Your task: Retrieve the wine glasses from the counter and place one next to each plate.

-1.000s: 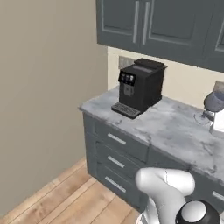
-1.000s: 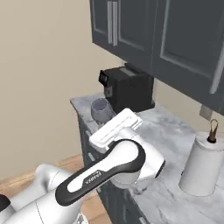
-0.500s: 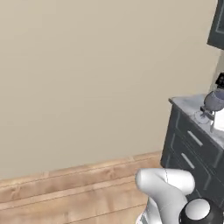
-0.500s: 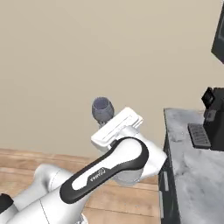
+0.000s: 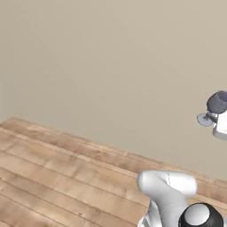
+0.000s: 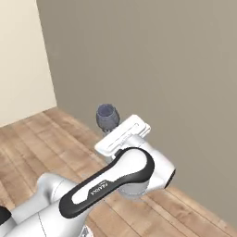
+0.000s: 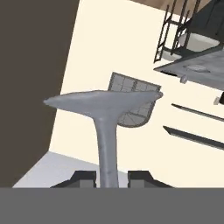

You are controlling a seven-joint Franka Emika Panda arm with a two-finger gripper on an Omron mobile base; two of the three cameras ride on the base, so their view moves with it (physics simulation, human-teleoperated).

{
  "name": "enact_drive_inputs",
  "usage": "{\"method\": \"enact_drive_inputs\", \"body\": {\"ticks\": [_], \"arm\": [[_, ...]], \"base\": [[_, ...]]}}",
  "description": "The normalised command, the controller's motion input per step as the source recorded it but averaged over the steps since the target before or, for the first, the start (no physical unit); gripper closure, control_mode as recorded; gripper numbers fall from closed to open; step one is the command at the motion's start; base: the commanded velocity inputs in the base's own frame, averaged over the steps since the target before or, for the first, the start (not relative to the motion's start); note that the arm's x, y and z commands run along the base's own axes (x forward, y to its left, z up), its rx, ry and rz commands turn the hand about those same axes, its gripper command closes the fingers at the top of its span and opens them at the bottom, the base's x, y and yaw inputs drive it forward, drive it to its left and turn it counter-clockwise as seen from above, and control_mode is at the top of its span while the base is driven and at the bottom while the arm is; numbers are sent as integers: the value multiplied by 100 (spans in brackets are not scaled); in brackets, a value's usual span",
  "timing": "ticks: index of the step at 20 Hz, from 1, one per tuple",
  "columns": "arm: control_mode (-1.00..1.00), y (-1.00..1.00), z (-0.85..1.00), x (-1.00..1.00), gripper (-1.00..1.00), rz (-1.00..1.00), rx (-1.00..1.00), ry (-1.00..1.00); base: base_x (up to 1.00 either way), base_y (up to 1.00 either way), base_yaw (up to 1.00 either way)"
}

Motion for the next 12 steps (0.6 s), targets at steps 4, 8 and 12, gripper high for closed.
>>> {"method": "enact_drive_inputs", "body": {"ticks": [4,8,12], "arm": [[100,0,0,0,100,0,0,0],[100,0,0,0,100,0,0,0],[100,0,0,0,100,0,0,0]], "base": [[0,0,100],[2,0,100],[75,0,83]]}}
